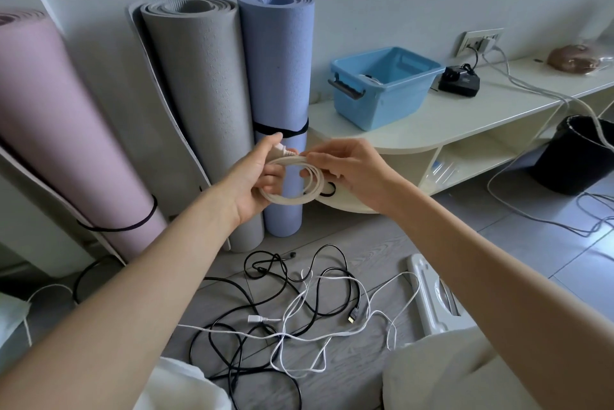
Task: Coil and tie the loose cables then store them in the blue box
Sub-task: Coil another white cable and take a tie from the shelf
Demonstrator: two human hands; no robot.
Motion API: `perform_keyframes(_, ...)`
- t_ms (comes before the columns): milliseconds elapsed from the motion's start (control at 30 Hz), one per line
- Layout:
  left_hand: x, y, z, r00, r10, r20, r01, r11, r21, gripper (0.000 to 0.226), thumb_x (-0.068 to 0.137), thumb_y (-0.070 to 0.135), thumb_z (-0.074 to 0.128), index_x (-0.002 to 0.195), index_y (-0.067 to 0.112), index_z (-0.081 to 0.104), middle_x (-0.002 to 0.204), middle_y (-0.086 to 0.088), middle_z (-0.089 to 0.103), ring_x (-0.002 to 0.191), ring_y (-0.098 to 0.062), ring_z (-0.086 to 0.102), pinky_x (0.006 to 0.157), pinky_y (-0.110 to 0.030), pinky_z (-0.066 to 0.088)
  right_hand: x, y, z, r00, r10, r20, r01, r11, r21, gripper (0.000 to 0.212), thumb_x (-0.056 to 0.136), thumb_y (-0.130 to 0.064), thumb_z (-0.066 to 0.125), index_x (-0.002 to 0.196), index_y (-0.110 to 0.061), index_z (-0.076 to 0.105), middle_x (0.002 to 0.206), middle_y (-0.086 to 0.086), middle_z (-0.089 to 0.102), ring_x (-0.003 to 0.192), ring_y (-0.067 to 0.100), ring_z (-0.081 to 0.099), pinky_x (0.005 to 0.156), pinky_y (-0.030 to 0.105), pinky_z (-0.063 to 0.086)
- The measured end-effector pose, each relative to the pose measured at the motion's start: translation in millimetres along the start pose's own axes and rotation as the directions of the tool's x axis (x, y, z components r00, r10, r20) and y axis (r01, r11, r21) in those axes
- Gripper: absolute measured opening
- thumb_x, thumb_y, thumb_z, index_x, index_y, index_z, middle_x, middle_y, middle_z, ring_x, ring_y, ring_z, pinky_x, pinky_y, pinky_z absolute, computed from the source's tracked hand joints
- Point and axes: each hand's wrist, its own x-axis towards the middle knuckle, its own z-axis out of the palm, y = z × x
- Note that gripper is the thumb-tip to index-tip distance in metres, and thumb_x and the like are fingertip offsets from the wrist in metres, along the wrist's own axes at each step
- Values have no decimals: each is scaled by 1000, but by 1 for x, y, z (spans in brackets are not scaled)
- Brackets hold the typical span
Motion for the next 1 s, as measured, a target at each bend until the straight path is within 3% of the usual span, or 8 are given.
perform_keyframes(133,0,-4,1,999,44,18,-46,987,151,32,86,47,56,75,18,58,41,12,25,30,-2,18,31,-12,20,-2,1,-5,994,103,45,-104,994,31,17,86,2,58,74,-8,65,65,1,70,63,11,66,64,19,53)
perform_keyframes(333,25,-39,-9,999,38,-38,-20,918,396,11,93,19,55,92,8,58,39,9,42,32,-2,25,31,-13,18,-8,47,-6,966,254,-50,-246,961,128,13,82,6,62,78,-6,58,52,-3,62,55,9,64,68,23,50)
perform_keyframes(400,37,-58,-11,998,10,-67,16,927,375,8,94,11,51,89,7,55,40,7,47,30,-1,25,30,-12,17,-11,72,-8,952,283,-114,-262,951,166,18,82,8,62,80,-7,52,51,-4,61,50,7,62,58,19,50)
perform_keyframes(500,51,-78,-13,993,-69,-92,93,953,289,17,95,11,51,79,7,56,39,6,47,29,-1,25,30,-11,15,-10,100,-16,956,250,-157,-233,965,119,12,83,8,60,82,-4,59,57,-3,63,47,3,59,49,12,44)
perform_keyframes(633,86,-96,-8,994,-108,-29,111,977,183,16,93,18,54,79,12,54,43,8,45,31,0,25,31,-10,17,7,131,-42,946,288,-146,-253,942,220,12,86,5,56,92,2,66,74,10,65,60,8,61,59,16,47)
perform_keyframes(800,128,-121,-6,989,-143,-41,147,982,122,12,91,14,58,80,15,52,46,9,45,31,1,27,30,-9,19,33,159,-78,917,396,-39,-374,891,257,17,87,3,53,89,-4,68,73,4,70,66,11,62,68,22,53)
perform_keyframes(900,161,-132,-4,980,-157,-123,176,971,164,17,89,11,58,75,17,51,42,10,47,32,0,30,30,-10,19,55,180,-93,893,445,-68,-430,888,164,12,88,-3,57,90,-2,69,75,6,66,70,14,57,72,23,49)
perform_keyframes(1000,193,-146,1,972,-126,-201,171,958,229,23,86,8,58,69,17,47,40,9,45,32,-1,28,30,-12,19,87,203,-120,856,356,-376,-435,887,-152,18,87,-12,60,96,1,70,86,11,64,81,23,55,77,29,48)
